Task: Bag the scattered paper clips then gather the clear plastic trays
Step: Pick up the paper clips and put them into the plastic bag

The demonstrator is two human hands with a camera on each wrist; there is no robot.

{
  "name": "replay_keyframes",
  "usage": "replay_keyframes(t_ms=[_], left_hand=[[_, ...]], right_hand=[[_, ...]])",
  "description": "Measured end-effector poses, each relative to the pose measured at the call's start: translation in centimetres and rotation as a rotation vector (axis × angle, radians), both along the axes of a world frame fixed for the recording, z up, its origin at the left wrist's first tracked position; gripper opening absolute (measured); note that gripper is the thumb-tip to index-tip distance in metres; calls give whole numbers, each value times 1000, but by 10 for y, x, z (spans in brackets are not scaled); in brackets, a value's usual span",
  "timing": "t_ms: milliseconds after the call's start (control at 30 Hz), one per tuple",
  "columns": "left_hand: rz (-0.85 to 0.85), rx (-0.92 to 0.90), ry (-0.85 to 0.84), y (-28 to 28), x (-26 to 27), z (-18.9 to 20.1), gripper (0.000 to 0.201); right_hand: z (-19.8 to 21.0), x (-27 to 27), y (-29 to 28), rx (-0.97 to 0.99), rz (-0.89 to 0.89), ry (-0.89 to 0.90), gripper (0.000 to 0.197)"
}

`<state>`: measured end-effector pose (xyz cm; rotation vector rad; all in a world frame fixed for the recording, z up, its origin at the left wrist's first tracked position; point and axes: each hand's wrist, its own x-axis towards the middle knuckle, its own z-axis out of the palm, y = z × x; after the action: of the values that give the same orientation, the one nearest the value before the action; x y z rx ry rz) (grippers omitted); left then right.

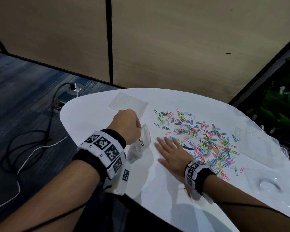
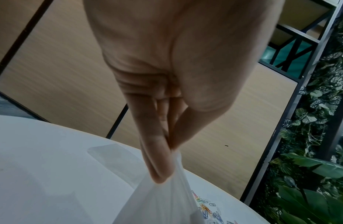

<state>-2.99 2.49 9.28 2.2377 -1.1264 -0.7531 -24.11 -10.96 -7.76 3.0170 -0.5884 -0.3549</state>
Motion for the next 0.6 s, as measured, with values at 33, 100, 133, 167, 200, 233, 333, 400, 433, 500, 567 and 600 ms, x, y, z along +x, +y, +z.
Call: replay_keyframes(t_ms=[33, 100, 133, 167, 200, 233, 333, 400, 433, 500, 567, 600], left_hand=[[-4, 2, 0, 0, -1, 0, 17], [-7, 8, -3, 1, -2, -1, 18], [-8, 11, -4, 1, -2, -1, 18], [-7, 13, -8, 1, -1, -2, 18], [-7, 16, -14, 2, 0, -2, 19], [-7, 19, -20, 2, 1, -2, 19], [-13, 25, -33, 0, 0, -1, 19], [-27, 33, -40, -2, -4, 0, 22], [-36, 36, -41, -2, -6, 1, 24], [-53, 42, -47, -4, -10, 2, 24], [-63, 48, -58, -5, -12, 3, 24], [-67, 50, -63, -5, -13, 3, 23]], right_hand=[[0, 3, -3, -25, -49, 1, 64], [1, 9, -13, -40, -151, 41, 61], [2, 11, -20, -27, -212, 73, 59], [6, 13, -25, -4, -280, 111, 58], [9, 14, -29, 22, -330, 138, 57], [11, 13, -32, 42, -356, 145, 57], [11, 6, -39, 69, -352, 138, 66], [10, 3, -42, 36, -296, 42, 47], [14, 3, -41, 2, -268, -23, 29], [25, 3, -39, -10, -239, -69, 11], [34, 1, -40, 31, -292, -42, 17], [37, -1, -42, 42, -344, -67, 19]])
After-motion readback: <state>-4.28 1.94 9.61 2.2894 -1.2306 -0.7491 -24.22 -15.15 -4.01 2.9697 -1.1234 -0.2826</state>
